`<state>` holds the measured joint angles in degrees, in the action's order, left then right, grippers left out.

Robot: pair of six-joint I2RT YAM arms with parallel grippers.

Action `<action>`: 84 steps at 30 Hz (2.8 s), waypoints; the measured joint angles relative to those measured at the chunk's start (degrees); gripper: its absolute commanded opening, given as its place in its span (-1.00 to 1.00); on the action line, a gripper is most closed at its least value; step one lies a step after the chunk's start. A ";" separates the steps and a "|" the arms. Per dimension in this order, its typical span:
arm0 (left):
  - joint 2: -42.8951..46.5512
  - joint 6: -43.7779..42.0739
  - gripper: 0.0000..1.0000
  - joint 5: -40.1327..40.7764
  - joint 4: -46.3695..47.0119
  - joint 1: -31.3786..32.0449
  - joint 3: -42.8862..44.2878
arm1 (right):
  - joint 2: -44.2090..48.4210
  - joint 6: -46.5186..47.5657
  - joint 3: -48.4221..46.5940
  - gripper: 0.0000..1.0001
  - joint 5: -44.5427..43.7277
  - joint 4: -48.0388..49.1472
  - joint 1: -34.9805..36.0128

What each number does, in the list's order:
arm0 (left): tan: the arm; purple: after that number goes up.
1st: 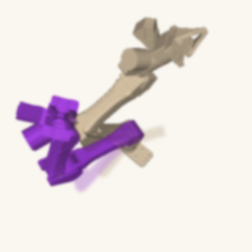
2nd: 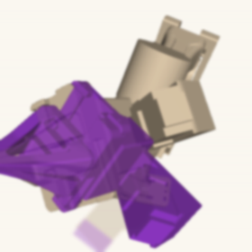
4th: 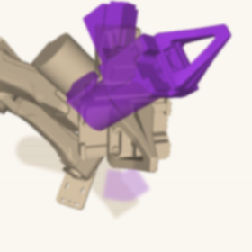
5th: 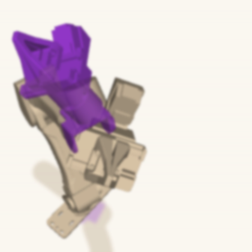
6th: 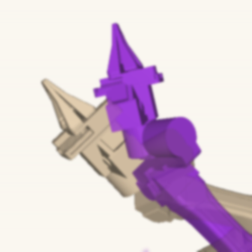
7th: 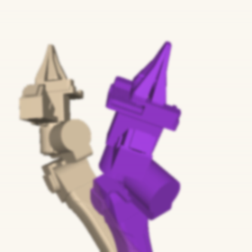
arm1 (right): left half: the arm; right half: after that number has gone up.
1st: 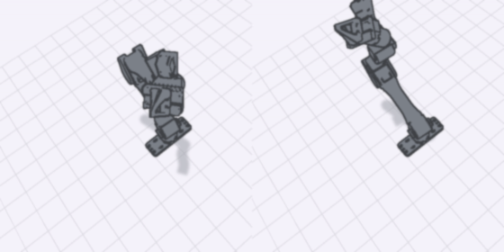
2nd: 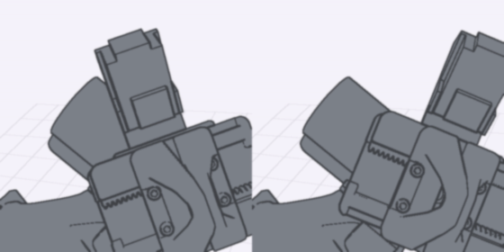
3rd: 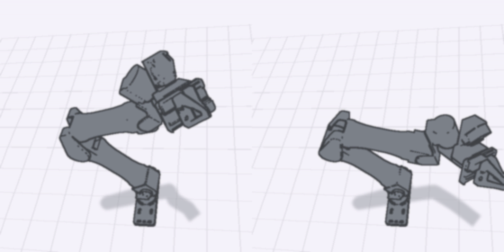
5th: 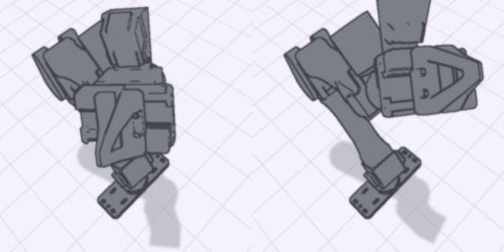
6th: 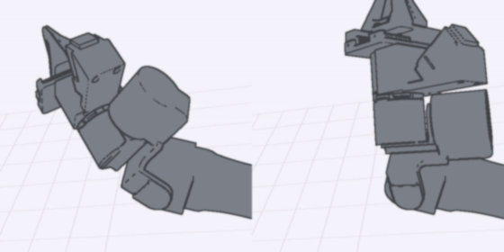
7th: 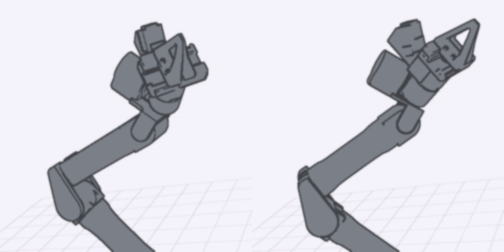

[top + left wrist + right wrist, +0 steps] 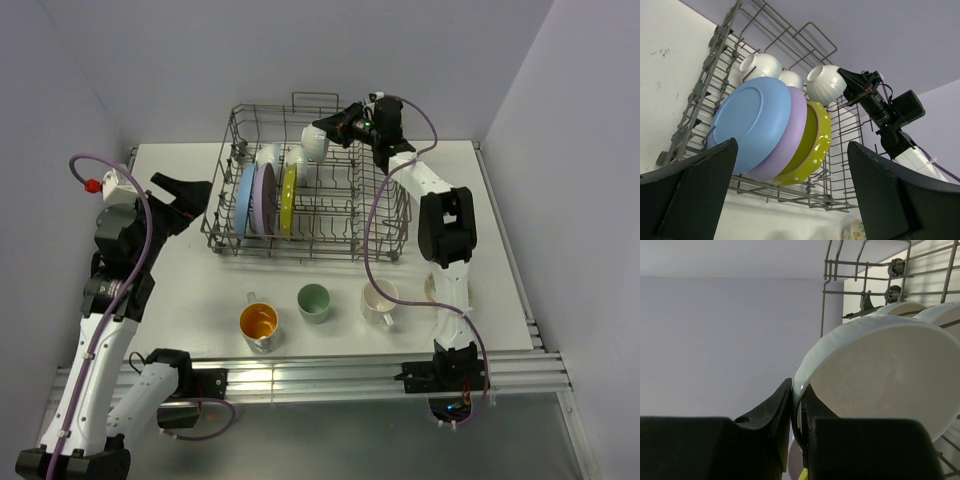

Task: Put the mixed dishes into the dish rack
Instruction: Pass the bowl from the right arm to the left

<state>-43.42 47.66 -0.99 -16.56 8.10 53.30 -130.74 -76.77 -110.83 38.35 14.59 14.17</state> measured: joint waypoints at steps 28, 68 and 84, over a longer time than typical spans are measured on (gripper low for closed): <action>0.94 0.13 0.99 1.36 -0.46 0.00 0.02 | -1.31 -3.10 -0.79 -1.00 -1.07 0.24 0.96; 1.31 0.17 0.99 1.33 -0.35 0.00 0.02 | -0.52 -3.02 1.38 -1.00 -0.37 3.02 -0.76; -8.61 -1.84 0.98 -2.21 0.74 1.18 6.67 | -0.66 -1.53 -0.13 -1.00 0.48 5.46 -0.72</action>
<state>-52.03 45.82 -3.20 -15.81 9.28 59.96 -131.39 -78.30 -110.96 38.83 20.05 13.45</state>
